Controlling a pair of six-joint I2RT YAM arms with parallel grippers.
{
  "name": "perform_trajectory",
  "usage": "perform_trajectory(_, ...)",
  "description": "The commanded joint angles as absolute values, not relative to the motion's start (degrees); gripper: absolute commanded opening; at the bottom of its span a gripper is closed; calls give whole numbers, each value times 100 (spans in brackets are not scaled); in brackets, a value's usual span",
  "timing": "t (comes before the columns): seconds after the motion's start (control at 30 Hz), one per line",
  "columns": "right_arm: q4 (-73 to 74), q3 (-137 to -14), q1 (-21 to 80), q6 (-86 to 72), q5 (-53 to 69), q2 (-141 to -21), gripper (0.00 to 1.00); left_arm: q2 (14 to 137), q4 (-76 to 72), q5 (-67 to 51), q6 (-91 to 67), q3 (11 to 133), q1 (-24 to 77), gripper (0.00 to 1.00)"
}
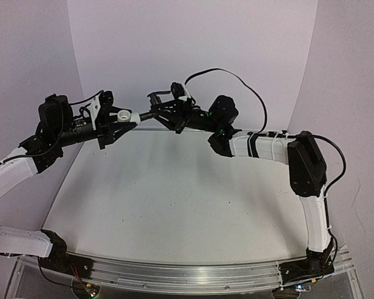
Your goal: Install the water faucets
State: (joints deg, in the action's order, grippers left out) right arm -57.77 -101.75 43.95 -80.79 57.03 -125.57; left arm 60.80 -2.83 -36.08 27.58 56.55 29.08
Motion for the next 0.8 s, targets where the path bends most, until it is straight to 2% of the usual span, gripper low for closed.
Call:
perform_trajectory(0.0,-5712,-10328,4472,-9330,6130,-12800,0,6252,552,-3993,3611,5828,3142,0)
perform_trajectory(0.33,-6436,-9864,4464,-11174,6218,-12894,0,6175,1328,-3266,4448,5725,3532,0)
perform_trajectory(0.57,-6886,-9432,4552,-12133,6258,-12905,0,6135,2000,-3273,4816,5802,3879,0)
perform_trajectory(0.77,-6994,-9128,4601,-12382,6302,-12797,0,6042,2601,-3134,4851,5968,4179,0)
